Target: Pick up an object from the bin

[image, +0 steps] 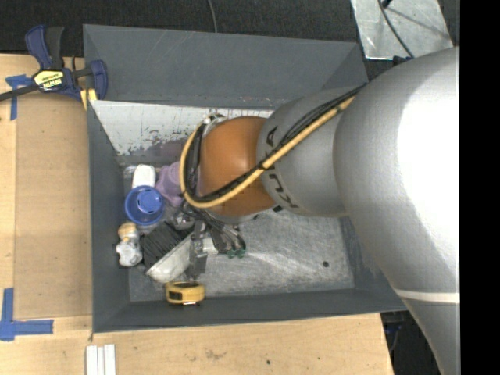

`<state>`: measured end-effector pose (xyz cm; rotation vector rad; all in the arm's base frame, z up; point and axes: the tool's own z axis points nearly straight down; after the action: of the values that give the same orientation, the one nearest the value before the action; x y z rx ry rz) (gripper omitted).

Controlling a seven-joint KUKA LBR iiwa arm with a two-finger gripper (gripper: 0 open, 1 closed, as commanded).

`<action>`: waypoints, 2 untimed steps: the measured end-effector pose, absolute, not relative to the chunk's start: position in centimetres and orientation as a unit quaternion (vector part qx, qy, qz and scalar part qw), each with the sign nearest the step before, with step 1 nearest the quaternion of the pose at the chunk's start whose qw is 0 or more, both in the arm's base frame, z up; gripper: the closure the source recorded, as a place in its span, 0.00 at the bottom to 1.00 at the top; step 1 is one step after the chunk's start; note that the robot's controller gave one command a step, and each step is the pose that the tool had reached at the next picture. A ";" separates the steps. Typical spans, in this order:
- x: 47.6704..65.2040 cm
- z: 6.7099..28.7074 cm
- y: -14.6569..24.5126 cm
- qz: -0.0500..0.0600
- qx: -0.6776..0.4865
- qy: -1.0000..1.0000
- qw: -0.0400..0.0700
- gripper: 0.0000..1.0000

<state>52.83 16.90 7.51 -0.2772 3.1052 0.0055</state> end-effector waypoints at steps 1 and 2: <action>52.8 7.5 16.9 0.002 -0.089 0.996 0.012 1.00; 52.8 7.7 16.9 0.001 -0.089 0.996 0.011 1.00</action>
Offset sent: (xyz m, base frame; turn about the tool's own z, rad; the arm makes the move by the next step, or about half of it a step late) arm -0.0001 0.0000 0.0159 0.0000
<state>52.83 16.89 7.69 -0.2770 3.1071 0.0046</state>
